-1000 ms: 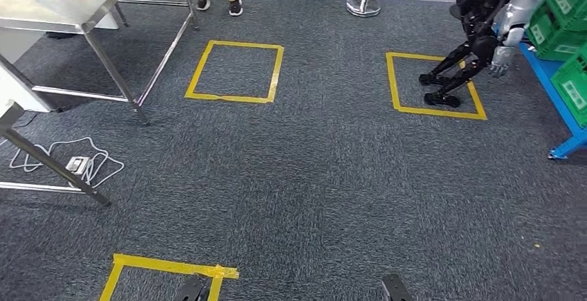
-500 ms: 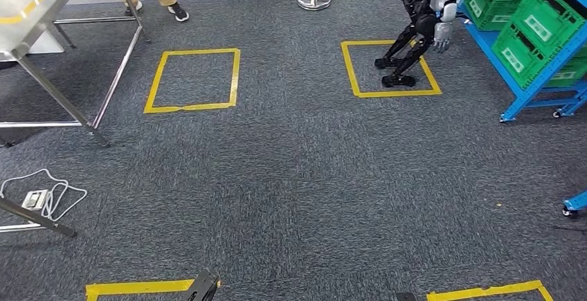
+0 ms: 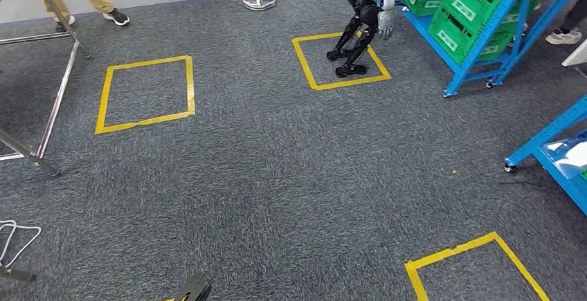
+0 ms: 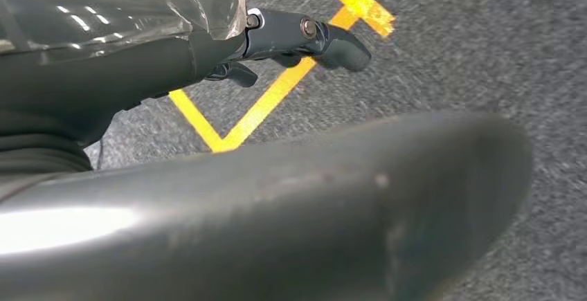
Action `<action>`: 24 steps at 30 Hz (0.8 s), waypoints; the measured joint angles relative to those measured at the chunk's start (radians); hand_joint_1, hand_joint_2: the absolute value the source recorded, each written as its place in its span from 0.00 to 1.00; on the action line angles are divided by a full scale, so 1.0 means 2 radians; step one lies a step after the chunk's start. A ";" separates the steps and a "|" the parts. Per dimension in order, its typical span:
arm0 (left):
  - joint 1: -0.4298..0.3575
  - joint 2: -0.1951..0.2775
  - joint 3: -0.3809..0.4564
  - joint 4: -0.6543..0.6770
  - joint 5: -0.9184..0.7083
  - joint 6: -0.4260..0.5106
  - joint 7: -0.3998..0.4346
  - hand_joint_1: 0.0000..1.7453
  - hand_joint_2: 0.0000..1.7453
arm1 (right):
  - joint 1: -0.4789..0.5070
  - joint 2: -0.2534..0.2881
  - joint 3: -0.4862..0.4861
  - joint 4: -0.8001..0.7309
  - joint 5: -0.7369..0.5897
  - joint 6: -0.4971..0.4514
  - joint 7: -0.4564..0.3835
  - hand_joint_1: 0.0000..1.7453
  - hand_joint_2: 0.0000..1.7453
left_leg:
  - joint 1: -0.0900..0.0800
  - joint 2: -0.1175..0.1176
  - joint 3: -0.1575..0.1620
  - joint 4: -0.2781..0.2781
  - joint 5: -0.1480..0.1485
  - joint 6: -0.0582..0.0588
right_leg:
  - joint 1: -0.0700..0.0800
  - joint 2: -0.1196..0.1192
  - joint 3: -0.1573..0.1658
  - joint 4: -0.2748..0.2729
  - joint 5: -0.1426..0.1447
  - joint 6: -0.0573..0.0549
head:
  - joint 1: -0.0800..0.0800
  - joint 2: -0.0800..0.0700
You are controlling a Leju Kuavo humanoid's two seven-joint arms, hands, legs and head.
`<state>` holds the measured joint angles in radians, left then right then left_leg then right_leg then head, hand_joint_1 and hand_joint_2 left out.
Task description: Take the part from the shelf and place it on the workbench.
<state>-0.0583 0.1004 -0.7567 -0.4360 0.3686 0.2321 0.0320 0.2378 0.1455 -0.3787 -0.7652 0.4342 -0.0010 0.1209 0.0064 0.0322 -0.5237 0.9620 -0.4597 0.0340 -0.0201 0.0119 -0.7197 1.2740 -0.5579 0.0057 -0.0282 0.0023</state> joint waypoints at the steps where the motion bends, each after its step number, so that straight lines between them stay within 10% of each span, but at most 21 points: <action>1: 0.000 -0.001 0.002 0.002 0.002 0.001 -0.003 0.00 0.00 | -0.001 -0.001 -0.003 0.002 0.005 0.000 -0.002 0.00 0.00 | 0.000 0.007 -0.001 0.000 0.000 0.000 | -0.001 -0.001 0.004 -0.001 0.001 0.004 | 0.000 0.000; 4: 0.000 -0.008 0.009 0.005 0.003 0.005 -0.009 0.00 0.00 | -0.004 -0.004 -0.010 0.007 0.012 0.001 -0.006 0.00 0.00 | -0.001 0.025 -0.001 0.003 -0.001 -0.004 | -0.002 -0.025 0.066 -0.100 0.030 0.016 | 0.000 0.000; 6: 0.000 -0.010 0.011 0.007 0.003 0.006 -0.011 0.00 0.00 | -0.007 -0.005 -0.013 0.009 0.014 0.002 -0.007 0.00 0.00 | -0.003 0.035 -0.002 0.006 -0.003 -0.010 | 0.001 -0.038 0.090 -0.142 0.040 0.010 | -0.001 0.000; 9: 0.000 -0.013 0.014 0.009 0.004 0.007 -0.011 0.00 0.00 | -0.008 -0.006 -0.016 0.012 0.014 0.002 -0.007 0.00 0.00 | -0.002 0.044 -0.001 0.009 -0.004 -0.019 | 0.002 -0.025 0.087 -0.146 0.044 -0.002 | -0.001 0.000; 14: 0.002 -0.015 0.015 0.013 0.003 0.004 -0.012 0.00 0.00 | -0.009 -0.006 -0.019 0.014 0.014 0.002 -0.007 0.00 0.00 | 0.004 -0.010 -0.049 0.125 -0.071 -0.027 | 0.002 0.003 0.086 -0.148 0.051 -0.014 | -0.003 0.000; 16: 0.003 -0.015 0.015 0.016 0.002 -0.002 -0.012 0.00 0.00 | -0.008 -0.006 -0.021 0.014 0.015 0.004 -0.004 0.00 0.00 | 0.004 -0.015 -0.063 0.153 -0.075 -0.025 | 0.005 0.016 0.086 -0.147 0.052 -0.015 | -0.003 0.000; 20: 0.003 -0.016 0.017 0.021 -0.001 -0.007 -0.015 0.00 0.00 | 0.005 0.003 -0.036 -0.007 0.036 0.020 0.019 0.00 0.00 | 0.002 -0.044 -0.008 0.040 -0.016 -0.012 | 0.008 0.040 0.087 -0.147 0.054 -0.014 | -0.002 0.000; 24: 0.000 -0.019 0.031 0.025 0.007 -0.003 -0.025 0.00 0.00 | 0.005 0.010 -0.057 -0.021 0.067 0.035 0.013 0.00 0.00 | -0.001 -0.048 0.004 0.008 -0.008 -0.003 | 0.004 0.061 0.078 -0.147 0.061 -0.003 | -0.005 0.000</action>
<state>-0.0575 0.0627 -0.6939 -0.3857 0.3817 0.2270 -0.0183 0.2484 0.1654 -0.4920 -0.8064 0.5679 0.0699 0.1474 0.0048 -0.0638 -0.5158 0.9776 -0.4756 0.0275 -0.0114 0.1344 -0.5633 0.9794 -0.4368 0.0006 -0.0374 0.0023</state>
